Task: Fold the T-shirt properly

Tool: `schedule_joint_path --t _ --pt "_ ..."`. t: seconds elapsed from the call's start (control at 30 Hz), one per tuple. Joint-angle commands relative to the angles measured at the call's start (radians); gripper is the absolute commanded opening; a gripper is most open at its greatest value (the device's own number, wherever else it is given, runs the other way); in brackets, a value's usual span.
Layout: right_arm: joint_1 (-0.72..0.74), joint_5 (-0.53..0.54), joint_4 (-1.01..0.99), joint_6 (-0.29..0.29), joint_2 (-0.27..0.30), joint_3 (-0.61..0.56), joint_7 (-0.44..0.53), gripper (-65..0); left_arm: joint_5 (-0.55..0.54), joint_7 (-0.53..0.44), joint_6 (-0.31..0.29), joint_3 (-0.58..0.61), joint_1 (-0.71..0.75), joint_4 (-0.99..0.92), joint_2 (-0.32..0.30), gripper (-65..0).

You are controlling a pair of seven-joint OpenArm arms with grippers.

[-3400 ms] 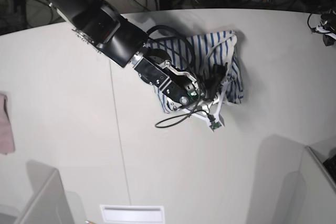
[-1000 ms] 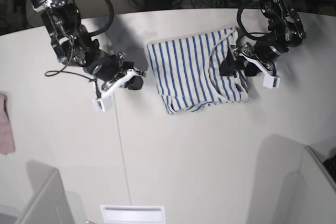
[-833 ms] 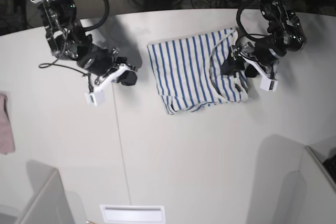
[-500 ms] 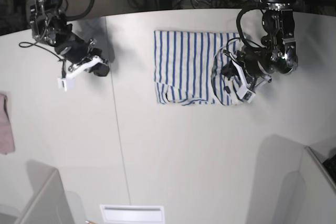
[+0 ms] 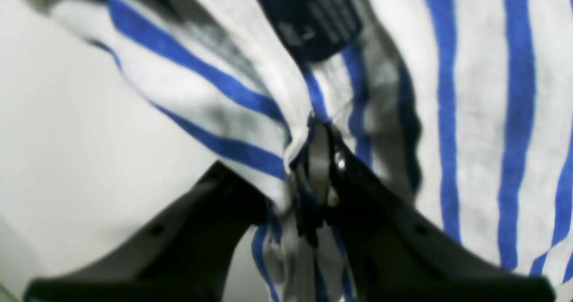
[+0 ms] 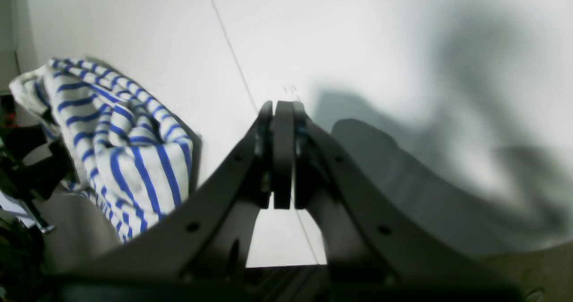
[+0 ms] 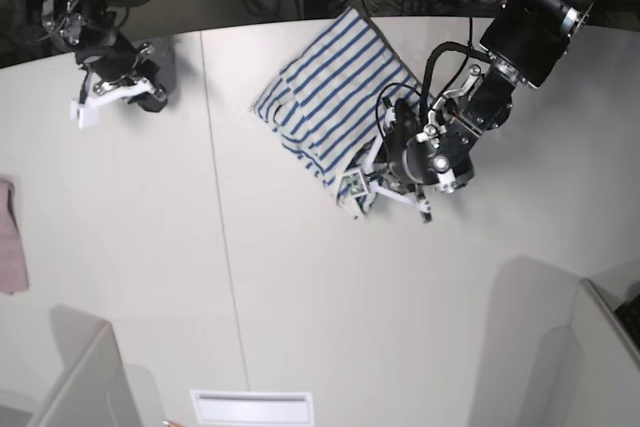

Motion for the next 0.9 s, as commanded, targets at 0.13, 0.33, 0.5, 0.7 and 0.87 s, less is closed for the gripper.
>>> schedule_joint_path --t 0.13,0.33,0.5,0.7,0.87 --pt "-0.031 0.011 0.018 0.01 -0.028 0.073 0.014 -65.0 0.037 -0.111 -0.11 0.155 -0.097 -0.018 0.002 -65.0" --pt "-0.052 0.011 0.018 0.01 -0.034 0.077 0.014 -65.0 0.135 -0.223 -0.118 0.251 -0.186 -0.098 0.058 -65.0" --pt "-0.052 0.011 0.012 0.01 -0.034 0.079 0.014 -65.0 0.17 -0.24 -0.118 0.262 -0.252 -0.226 0.14 -65.0" --pt "-0.046 0.009 0.011 0.008 -0.034 0.079 0.014 -65.0 0.172 -0.397 -0.118 0.267 -0.303 -0.268 0.176 -65.0" --pt "-0.045 0.009 0.011 0.008 -0.026 0.079 0.014 -65.0 0.17 -0.482 -0.118 0.419 -0.388 -0.302 0.173 -65.0"
